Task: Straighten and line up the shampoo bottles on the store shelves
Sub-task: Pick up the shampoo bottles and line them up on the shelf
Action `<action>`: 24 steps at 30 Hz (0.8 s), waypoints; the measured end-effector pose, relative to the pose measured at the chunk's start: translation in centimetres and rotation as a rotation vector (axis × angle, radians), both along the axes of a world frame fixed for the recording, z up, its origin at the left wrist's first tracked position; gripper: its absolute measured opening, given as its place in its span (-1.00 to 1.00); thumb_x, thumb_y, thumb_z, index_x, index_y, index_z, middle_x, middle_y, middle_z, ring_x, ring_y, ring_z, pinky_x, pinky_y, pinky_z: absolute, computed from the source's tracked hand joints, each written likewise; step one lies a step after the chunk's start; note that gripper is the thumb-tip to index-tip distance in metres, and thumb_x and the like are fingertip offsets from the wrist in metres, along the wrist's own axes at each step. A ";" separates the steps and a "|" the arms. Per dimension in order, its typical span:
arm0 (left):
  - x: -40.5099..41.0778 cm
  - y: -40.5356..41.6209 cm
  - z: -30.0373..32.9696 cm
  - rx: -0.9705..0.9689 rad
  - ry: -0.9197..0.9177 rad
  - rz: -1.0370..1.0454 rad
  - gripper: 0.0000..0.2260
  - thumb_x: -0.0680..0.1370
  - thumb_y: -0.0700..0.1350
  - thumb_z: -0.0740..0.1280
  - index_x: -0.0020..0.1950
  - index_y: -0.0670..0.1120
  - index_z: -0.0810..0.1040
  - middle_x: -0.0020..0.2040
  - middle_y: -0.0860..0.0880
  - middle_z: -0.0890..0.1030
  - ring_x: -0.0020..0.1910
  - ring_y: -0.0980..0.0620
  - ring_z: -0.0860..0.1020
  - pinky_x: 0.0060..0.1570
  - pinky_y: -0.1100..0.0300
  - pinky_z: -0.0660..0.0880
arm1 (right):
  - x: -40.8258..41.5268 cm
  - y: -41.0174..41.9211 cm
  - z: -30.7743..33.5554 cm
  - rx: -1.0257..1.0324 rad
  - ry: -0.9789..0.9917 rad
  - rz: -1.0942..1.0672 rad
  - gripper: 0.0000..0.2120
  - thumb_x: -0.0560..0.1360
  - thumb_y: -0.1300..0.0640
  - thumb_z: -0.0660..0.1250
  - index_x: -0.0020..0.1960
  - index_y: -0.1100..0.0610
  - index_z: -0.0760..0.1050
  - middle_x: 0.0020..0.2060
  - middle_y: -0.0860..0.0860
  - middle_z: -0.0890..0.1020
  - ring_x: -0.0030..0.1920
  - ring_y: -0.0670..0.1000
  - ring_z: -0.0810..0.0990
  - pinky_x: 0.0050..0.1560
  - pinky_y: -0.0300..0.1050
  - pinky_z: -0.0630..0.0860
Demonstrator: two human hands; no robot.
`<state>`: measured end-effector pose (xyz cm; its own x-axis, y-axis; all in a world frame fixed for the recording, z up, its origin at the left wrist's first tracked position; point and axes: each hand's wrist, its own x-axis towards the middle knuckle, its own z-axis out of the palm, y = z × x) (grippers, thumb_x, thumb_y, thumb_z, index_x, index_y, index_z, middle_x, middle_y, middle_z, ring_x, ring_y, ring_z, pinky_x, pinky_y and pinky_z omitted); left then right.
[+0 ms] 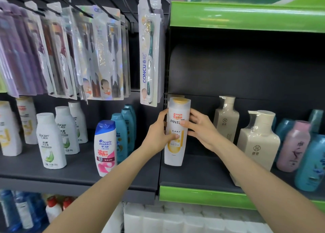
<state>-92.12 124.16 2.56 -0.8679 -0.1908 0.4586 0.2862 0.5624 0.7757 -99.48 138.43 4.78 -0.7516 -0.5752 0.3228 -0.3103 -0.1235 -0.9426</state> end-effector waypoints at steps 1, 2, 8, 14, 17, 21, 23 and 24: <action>-0.1 -0.1 -0.3 -0.004 -0.006 -0.001 -0.27 0.43 -0.22 0.45 0.46 0.05 0.12 -0.09 0.23 0.47 -0.12 0.20 0.55 -0.24 0.41 0.51 | -0.1 0.0 -0.2 0.006 -0.002 0.003 -0.53 0.48 0.32 0.35 0.35 0.06 0.40 0.14 0.02 0.62 0.12 0.00 0.62 0.07 0.03 0.60; -0.1 -0.2 -0.5 -0.011 -0.012 -0.003 -0.27 0.43 -0.22 0.45 0.46 0.06 0.12 -0.08 0.23 0.47 -0.11 0.19 0.55 -0.23 0.40 0.51 | -0.2 0.1 -0.5 0.008 -0.005 0.006 -0.54 0.48 0.31 0.35 0.33 0.05 0.41 0.13 0.01 0.63 0.11 0.00 0.63 0.07 0.04 0.60; -0.2 -0.4 -1.4 -0.023 -0.038 0.012 -0.27 0.43 -0.20 0.45 0.46 0.05 0.11 -0.07 0.23 0.46 -0.07 0.17 0.55 -0.19 0.38 0.51 | -0.5 -0.1 -1.7 0.007 -0.013 0.019 -0.59 0.49 0.30 0.35 0.27 -0.01 0.43 0.11 -0.02 0.63 0.09 -0.04 0.64 0.06 0.00 0.61; 0.4 -0.3 -1.1 -0.048 -0.008 0.049 -0.27 0.43 -0.20 0.45 0.46 0.01 0.10 0.07 0.12 0.47 0.07 0.14 0.50 -0.01 0.29 0.49 | -0.2 -0.3 -1.4 0.079 0.021 0.035 -0.55 0.49 0.26 0.35 0.34 0.02 0.39 0.14 0.00 0.61 0.12 -0.02 0.62 0.08 0.00 0.60; 0.4 -0.1 -0.2 -0.070 0.079 0.073 -0.23 0.42 -0.22 0.45 0.47 0.07 0.08 0.20 0.02 0.47 0.18 0.08 0.49 0.12 0.16 0.51 | 0.0 0.0 -1.2 0.107 0.024 0.011 -0.55 0.49 0.25 0.36 0.34 0.03 0.39 0.13 0.01 0.61 0.11 -0.01 0.62 0.09 0.04 0.59; 0.4 0.3 1.1 -0.179 0.123 0.120 -0.23 0.43 -0.20 0.44 0.47 0.15 0.07 0.22 -0.05 0.41 0.16 0.03 0.48 0.14 0.09 0.51 | 0.0 0.7 -0.7 0.147 0.029 -0.011 -0.63 0.51 0.17 0.35 0.31 0.05 0.43 0.11 0.03 0.62 0.09 -0.02 0.63 0.09 0.08 0.59; 0.6 0.7 1.4 -0.263 0.116 0.152 -0.26 0.44 -0.19 0.43 0.47 0.14 0.10 0.22 -0.05 0.36 0.14 0.03 0.47 0.10 0.17 0.50 | -0.1 0.9 -0.1 0.134 0.026 -0.040 -0.66 0.54 0.10 0.31 0.31 0.05 0.43 0.11 0.01 0.62 0.10 -0.03 0.61 0.11 0.05 0.58; 0.6 1.0 1.6 -0.329 0.117 0.185 -0.29 0.44 -0.17 0.43 0.47 0.12 0.13 0.25 -0.04 0.32 0.15 0.03 0.45 0.08 0.19 0.50 | -0.3 0.9 0.2 0.120 0.025 -0.065 -0.68 0.56 0.06 0.28 0.30 0.04 0.44 0.11 -0.02 0.61 0.11 -0.05 0.60 0.12 0.03 0.56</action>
<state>-91.48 125.12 4.12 -0.7708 -0.1658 0.6151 0.2322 0.8260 0.5136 -99.79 139.31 5.02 -0.7813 -0.5610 0.2737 -0.3374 0.0107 -0.9413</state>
